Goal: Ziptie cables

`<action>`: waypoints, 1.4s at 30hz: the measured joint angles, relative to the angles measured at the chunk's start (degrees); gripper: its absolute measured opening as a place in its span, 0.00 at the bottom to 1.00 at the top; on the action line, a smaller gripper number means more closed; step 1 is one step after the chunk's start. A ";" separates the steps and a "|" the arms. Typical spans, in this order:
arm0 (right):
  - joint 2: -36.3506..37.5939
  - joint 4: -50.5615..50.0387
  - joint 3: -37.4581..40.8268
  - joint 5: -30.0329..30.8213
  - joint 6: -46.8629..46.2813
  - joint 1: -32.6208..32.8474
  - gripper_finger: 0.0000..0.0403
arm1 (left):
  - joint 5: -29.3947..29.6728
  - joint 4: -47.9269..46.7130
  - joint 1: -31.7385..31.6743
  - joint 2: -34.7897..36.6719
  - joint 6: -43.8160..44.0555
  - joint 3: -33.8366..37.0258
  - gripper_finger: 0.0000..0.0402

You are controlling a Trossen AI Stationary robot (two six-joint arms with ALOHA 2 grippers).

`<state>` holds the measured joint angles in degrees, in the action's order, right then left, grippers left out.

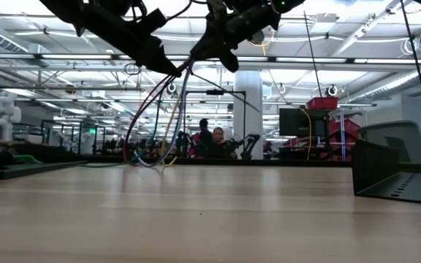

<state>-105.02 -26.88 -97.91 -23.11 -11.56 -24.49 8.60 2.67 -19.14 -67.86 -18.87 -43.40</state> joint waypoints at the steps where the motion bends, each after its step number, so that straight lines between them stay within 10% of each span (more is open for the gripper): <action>1: -0.02 0.01 0.00 0.04 0.41 0.22 0.18 | -0.02 -0.07 0.00 -0.09 0.02 0.00 0.01; 4: 0.01 0.27 0.00 0.86 1.54 0.55 0.06 | 0.03 0.41 -0.02 -0.50 0.02 0.02 0.01; 37: 0.43 -8.00 0.07 2.15 7.76 -5.55 0.06 | -5.57 -0.16 -3.48 -3.18 -5.69 0.00 0.12; 42: 1.12 -9.43 0.07 2.29 9.22 -5.52 0.06 | 0.92 2.37 -4.80 -3.77 -5.72 -0.17 0.12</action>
<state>-103.90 -36.32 -97.84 -20.82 -2.34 -30.02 9.51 5.04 -23.94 -71.63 -24.59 -43.57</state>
